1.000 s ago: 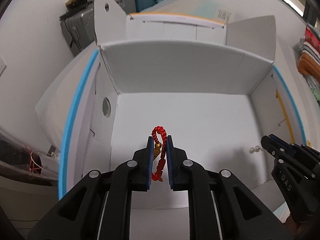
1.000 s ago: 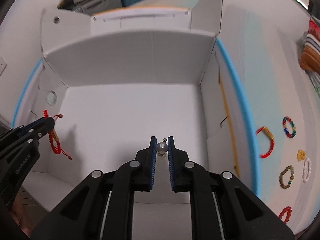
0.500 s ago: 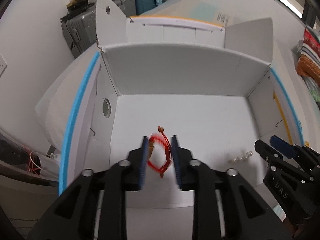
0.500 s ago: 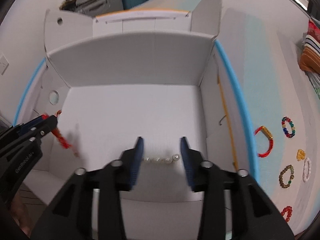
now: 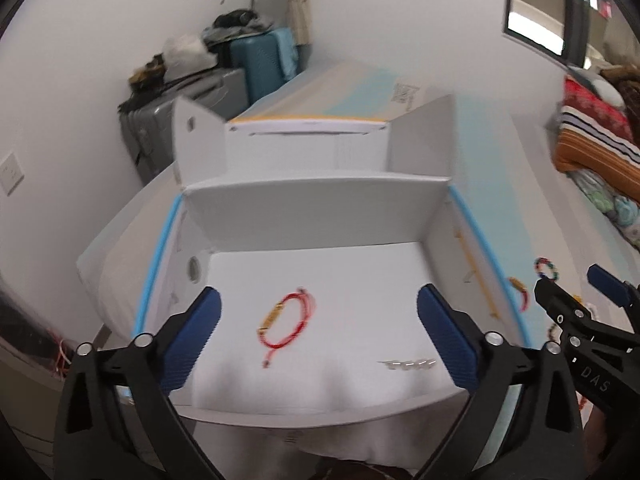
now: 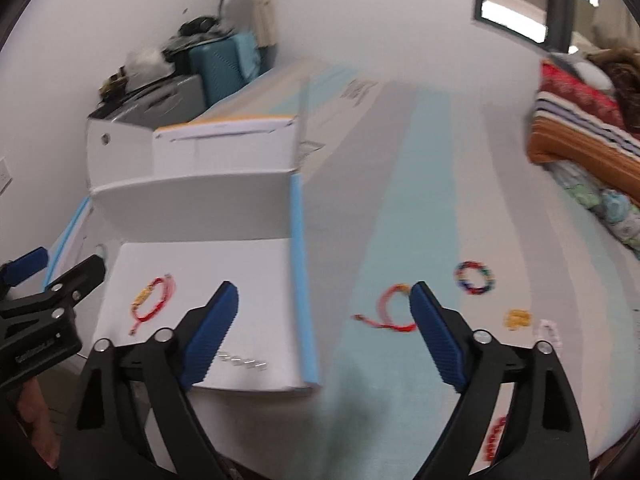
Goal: Organize jewelry
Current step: 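Grasp the brown-green bead bracelet with the left tool while the right tool grasps the pink-white bracelet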
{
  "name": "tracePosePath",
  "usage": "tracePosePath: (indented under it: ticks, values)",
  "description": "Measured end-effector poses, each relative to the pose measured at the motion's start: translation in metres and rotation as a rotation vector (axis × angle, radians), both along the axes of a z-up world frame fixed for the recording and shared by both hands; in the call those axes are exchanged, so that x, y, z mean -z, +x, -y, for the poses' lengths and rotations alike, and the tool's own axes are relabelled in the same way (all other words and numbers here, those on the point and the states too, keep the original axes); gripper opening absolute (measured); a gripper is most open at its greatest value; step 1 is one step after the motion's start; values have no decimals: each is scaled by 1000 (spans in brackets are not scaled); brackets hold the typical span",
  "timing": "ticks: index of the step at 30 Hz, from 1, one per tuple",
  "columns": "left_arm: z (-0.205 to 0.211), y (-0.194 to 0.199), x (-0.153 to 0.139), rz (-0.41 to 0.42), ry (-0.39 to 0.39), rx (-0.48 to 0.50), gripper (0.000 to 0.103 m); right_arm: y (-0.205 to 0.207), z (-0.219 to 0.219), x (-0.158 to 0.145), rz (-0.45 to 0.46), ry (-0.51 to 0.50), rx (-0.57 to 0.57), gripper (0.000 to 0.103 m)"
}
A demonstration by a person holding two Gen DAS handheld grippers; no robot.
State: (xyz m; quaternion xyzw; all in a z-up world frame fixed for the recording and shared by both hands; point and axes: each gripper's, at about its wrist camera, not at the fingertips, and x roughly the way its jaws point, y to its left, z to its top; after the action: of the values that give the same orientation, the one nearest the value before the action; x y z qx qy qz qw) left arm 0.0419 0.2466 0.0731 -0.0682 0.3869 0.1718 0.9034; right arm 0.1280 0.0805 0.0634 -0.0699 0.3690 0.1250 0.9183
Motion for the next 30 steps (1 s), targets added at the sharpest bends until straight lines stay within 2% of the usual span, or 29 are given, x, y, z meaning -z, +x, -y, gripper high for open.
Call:
tracePosePath:
  ticks: [3, 9, 14, 22, 30]
  values:
    - [30, 3, -7, 26, 4, 52, 97, 1, 28, -7, 38, 0, 50, 93]
    - [85, 22, -1, 17, 9, 138, 97, 2, 96, -7, 61, -7, 138, 94]
    - [145, 41, 8, 12, 2, 236, 97, 9, 162, 2, 32, -8, 217, 95]
    - [237, 78, 47, -48, 12, 367, 97, 30, 260, 33, -58, 0, 347, 95]
    - [307, 115, 108, -130, 22, 458, 97, 59, 316, 88, -145, 2, 440, 95]
